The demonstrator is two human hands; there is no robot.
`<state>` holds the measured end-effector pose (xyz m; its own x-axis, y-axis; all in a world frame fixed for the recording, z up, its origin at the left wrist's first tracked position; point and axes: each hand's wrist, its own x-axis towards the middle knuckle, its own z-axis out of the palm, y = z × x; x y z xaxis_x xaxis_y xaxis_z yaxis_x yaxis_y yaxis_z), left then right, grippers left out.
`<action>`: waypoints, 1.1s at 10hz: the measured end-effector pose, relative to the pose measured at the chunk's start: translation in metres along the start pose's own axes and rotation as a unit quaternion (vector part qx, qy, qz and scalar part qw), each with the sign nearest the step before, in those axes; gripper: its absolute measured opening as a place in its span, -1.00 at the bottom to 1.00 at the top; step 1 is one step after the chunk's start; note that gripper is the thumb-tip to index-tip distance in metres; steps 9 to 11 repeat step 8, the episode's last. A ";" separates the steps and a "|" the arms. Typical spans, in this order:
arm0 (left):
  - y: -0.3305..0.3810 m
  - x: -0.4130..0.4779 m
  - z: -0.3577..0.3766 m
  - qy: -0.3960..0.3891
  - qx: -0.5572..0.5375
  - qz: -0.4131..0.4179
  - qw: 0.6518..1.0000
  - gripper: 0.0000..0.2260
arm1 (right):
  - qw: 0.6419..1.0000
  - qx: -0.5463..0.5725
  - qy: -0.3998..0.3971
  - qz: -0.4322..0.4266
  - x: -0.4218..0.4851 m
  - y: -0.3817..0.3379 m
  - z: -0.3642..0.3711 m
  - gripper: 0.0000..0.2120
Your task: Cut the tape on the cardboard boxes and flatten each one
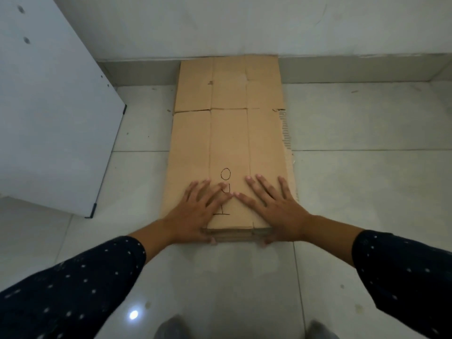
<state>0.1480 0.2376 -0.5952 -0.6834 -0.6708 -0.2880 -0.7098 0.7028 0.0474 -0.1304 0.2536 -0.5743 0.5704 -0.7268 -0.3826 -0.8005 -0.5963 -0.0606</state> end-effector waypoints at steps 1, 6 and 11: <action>-0.024 0.011 -0.026 0.005 -0.149 -0.100 0.984 0.16 | 0.983 0.171 0.035 0.065 0.013 0.015 -0.021 0.13; -0.073 0.033 -0.025 0.079 -0.560 -0.472 0.676 -0.03 | 0.688 0.606 0.040 0.396 0.051 0.072 -0.025 0.24; -0.070 0.036 -0.077 0.067 -0.483 -0.461 0.741 -0.05 | 0.733 0.539 0.036 0.414 0.036 0.071 -0.066 0.11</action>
